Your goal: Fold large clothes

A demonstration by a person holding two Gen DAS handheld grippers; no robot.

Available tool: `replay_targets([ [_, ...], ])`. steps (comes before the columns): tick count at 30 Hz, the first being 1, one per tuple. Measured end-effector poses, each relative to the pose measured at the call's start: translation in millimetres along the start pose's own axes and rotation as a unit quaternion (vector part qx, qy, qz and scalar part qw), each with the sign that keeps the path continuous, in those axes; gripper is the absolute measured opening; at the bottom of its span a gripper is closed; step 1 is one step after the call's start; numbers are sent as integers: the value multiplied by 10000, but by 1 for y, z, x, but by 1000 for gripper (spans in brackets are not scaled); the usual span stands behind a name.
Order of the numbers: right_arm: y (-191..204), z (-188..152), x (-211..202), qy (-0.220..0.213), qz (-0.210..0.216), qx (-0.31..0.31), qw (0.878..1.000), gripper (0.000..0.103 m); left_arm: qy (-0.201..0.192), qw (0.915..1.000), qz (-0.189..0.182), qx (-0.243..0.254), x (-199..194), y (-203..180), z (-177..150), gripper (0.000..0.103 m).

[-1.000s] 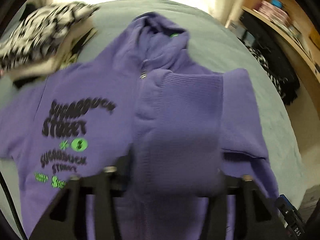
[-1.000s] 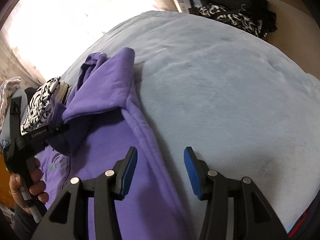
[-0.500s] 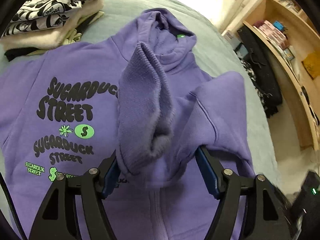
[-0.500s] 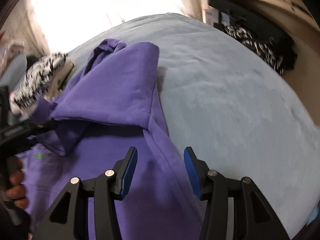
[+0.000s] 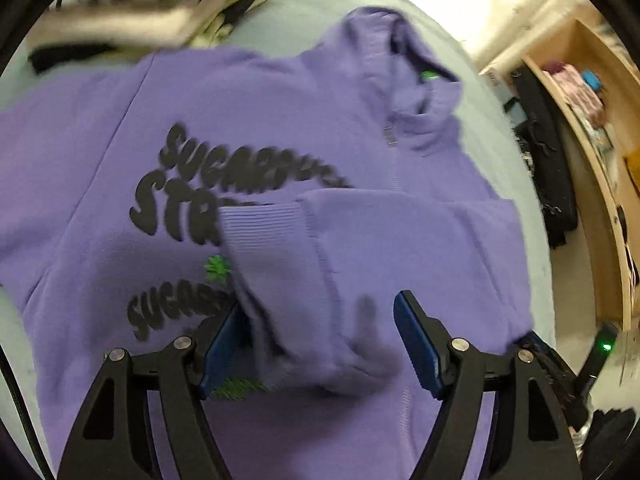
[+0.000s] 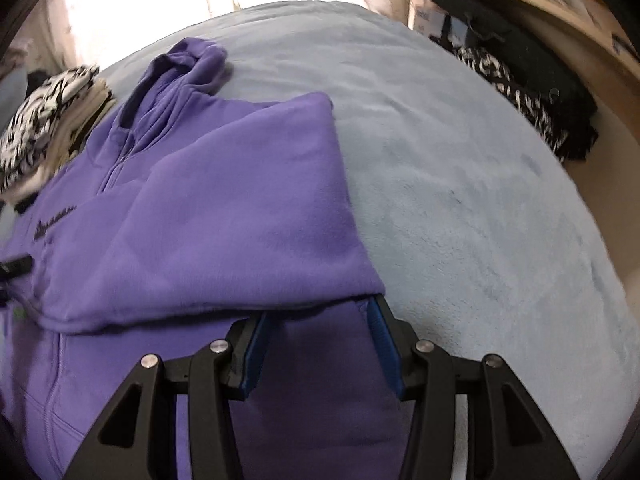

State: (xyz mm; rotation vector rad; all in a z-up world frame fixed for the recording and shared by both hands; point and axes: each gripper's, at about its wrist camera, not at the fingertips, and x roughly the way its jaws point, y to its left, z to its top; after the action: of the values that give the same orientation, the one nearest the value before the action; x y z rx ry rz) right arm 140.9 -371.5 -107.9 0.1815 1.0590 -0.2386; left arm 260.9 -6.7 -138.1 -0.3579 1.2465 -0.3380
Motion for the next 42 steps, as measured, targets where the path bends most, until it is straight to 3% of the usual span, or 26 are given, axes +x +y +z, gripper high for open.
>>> replay_targets([
  [4,-8,4,0,-13,31,97,9999,48,52,9999,-52,119,10,1,2,70],
  [6,-9,5,0,-136,-64,87,9998,45,87,9995,-31,318,10,-9,1,34],
  [7,-9,7,1,-194,-37,83,9998,34,147,9992,49,361,13,-13,1,15],
  [10,-11,10,2,-284,-16,104,9995,21,-24,9975,360,606,9,-31,1,11],
  [14,-19,7,-16,-763,160,397,9962,18,-658,9907,473,1091,-13,-60,10,11],
  [16,-26,5,-23,-972,21,590,9935,14,-934,9866,375,1284,-19,-70,16,11],
  [18,-34,3,-18,-944,-20,804,9923,14,-1077,9844,287,1358,-15,-75,23,11],
  [20,-35,2,0,-476,34,824,9955,14,-992,9851,368,1355,1,-74,29,11],
  [22,-33,2,6,-102,157,726,9972,16,-573,9890,610,1222,25,-65,34,12],
  [24,-31,3,-4,-105,184,522,9984,16,-305,9916,667,1068,39,-54,34,19],
  [26,-28,5,-20,-104,462,284,9985,17,-329,9938,514,933,36,-47,35,28],
  [27,-28,7,-28,-104,702,253,9972,22,-324,9945,461,885,34,-45,37,32],
  [29,-32,14,-45,-190,1311,358,9905,41,-253,9948,507,848,29,-43,41,57],
  [30,-35,18,-49,-250,1424,436,9885,56,-253,9939,599,896,28,-44,42,60],
  [31,-39,29,-53,-377,1493,567,9865,65,-294,9929,642,960,25,-44,41,61],
  [34,-44,60,-40,-546,1325,759,9868,66,-376,9892,846,1140,24,-49,45,61],
  [39,-51,109,27,-172,1168,1054,9874,65,-309,9891,906,1121,31,-47,56,61],
  [41,-54,124,54,-24,1110,1187,9867,64,-287,9894,909,1095,37,-47,60,52],
  [42,-54,127,62,49,1158,1223,9857,57,-252,9894,930,1087,39,-47,62,48],
])
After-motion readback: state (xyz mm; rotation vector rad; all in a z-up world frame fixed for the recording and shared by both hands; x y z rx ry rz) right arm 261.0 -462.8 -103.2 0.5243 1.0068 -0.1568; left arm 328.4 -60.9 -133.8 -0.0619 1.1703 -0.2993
